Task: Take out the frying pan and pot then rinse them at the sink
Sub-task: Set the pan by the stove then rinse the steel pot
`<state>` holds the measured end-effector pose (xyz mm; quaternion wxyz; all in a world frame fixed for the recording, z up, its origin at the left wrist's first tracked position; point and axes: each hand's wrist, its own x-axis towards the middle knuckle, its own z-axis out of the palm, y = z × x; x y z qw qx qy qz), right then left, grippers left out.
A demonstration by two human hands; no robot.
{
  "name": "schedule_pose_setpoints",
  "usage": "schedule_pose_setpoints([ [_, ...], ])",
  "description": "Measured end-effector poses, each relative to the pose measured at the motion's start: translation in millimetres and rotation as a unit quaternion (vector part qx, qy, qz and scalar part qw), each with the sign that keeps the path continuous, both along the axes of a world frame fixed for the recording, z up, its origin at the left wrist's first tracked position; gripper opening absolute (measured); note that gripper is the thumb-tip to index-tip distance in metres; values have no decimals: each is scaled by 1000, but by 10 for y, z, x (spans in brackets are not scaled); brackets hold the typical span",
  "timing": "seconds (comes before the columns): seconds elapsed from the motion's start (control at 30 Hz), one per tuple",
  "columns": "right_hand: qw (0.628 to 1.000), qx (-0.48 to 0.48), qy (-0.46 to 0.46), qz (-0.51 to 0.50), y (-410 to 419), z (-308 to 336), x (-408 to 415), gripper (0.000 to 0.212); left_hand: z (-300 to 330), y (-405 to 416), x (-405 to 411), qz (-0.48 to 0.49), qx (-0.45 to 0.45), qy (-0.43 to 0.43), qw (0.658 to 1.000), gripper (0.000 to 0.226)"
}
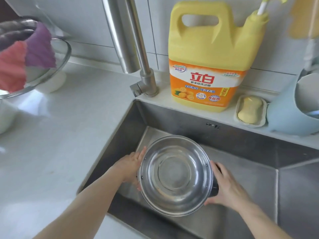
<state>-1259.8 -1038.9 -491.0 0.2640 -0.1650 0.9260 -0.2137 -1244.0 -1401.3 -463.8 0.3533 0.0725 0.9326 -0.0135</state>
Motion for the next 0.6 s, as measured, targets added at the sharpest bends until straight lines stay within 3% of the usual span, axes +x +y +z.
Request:
schedule_pose_setpoints([
  [0.23,1000,10,-4,13,-17,-31,-74,150,-31,16,-96,24,-14,-18,999,152],
  [0.33,1000,15,-2,11,-14,-39,-69,148,237,154,-219,126,117,69,983,124],
  [0.37,1000,15,-2,11,-18,-27,-67,151,378,196,-286,181,183,142,956,111],
  [0.47,1000,17,-3,18,-39,16,-65,149,761,246,-618,329,304,369,814,81],
  [0.53,1000,21,1,21,-45,14,-64,148,985,247,-887,400,320,421,748,59],
  [0.6,1000,25,2,18,-39,-2,-52,149,1176,274,-1123,445,324,420,721,36],
])
